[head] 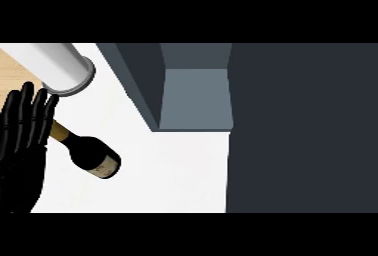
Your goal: Pick up the wine, place it into the cabinet and close the cabinet
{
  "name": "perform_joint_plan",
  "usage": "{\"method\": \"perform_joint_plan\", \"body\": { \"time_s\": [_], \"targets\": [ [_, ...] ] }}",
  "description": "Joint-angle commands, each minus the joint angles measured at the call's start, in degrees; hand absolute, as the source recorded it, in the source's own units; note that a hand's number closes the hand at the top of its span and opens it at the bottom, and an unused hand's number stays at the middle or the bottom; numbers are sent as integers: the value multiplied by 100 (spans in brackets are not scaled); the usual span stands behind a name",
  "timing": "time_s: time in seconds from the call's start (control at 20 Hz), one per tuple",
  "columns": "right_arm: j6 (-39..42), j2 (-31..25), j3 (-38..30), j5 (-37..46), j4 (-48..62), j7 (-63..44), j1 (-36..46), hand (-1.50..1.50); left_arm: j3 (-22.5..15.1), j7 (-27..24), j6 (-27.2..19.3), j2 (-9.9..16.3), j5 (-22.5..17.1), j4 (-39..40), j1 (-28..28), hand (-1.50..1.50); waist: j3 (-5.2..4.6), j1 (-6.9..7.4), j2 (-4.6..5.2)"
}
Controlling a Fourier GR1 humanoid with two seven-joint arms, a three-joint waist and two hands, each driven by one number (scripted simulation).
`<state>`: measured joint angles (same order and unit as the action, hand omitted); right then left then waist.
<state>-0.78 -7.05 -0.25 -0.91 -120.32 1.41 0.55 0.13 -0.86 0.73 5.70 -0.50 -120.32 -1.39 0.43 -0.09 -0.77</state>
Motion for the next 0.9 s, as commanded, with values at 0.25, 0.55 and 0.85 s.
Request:
{"method": "perform_joint_plan", "body": {
  "time_s": [0.25, 0.55, 0.85],
  "targets": [
    [16, 237, 391, 74, -700, -3, -876, -150, 455, 1075, 1224, 648, -1980, 1270, 1562, -150, -45, -231, 84],
    [1167, -253, 1081, -1062, -1246, -762, -1319, -150, 373, 2810, 759, 386, -3181, 1209, 1882, -150, -39, -114, 58],
    [1004, -402, 1006, -1205, -2573, -1570, -1907, -150, 362, 4083, -100, 522, -3496, -99, 1906, -150, -41, -14, 52]
  ]
}}
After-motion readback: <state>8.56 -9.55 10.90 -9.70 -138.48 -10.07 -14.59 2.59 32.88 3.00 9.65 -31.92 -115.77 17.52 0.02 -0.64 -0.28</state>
